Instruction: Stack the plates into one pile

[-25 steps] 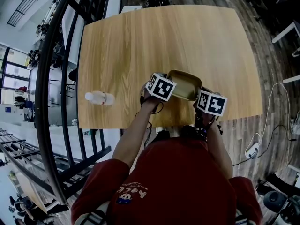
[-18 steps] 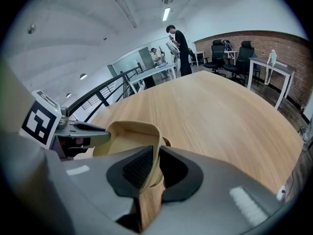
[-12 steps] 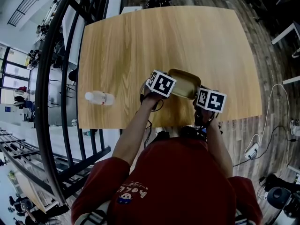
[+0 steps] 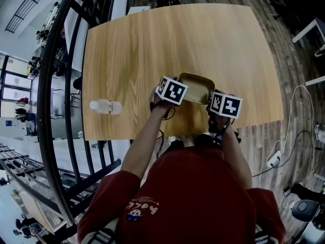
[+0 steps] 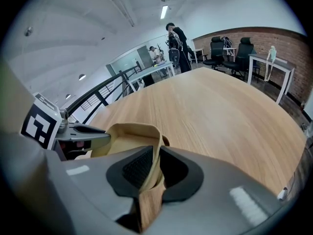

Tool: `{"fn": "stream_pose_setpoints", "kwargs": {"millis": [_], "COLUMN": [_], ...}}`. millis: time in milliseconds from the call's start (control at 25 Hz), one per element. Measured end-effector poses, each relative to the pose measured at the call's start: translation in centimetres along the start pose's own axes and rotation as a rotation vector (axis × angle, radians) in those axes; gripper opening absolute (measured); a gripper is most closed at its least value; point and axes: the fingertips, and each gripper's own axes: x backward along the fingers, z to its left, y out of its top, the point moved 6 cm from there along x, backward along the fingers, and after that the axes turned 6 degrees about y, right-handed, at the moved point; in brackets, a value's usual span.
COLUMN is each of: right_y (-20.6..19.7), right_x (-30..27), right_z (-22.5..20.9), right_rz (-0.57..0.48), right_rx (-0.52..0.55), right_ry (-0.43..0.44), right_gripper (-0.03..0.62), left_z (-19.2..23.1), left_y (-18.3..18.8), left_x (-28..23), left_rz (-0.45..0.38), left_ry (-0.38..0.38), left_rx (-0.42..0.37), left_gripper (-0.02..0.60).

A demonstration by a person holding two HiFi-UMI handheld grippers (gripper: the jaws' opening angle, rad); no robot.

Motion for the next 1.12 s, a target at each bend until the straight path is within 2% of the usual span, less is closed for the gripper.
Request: {"fn": "stream_pose_setpoints", "kwargs": {"millis": [160, 560, 920, 1040, 1120], "right_y": [0.3, -0.3, -1.6, -2.1, -2.3], "right_x": [0.4, -0.5, -1.0, -1.2, -1.3], "right_z": [0.0, -0.7, -1.2, -1.3, -1.5], "right_rz": [-0.016, 0.007, 0.061, 0.077, 0.084], "right_rx": [0.01, 0.002, 0.013, 0.042, 0.059], "right_ry": [0.001, -0.007, -0.019, -0.05, -0.071], "right_gripper": [0.055, 0.054, 0.057, 0.073, 0.105], "left_z": [-0.2, -0.3, -1.0, -1.2, -1.4], "left_y": [0.4, 0.1, -1.6, -2.5, -3.1], "left_x": [0.4, -0.6, -1.6, -1.9, -2.2], "left_rz": [-0.022, -0.009, 0.039, 0.051, 0.061], "left_ry": [0.015, -0.001, -0.003, 0.016, 0.025], "left_rx": [0.001, 0.009, -0.012, -0.031, -0.032], "left_gripper": [0.054, 0.054, 0.059, 0.064, 0.073]}}
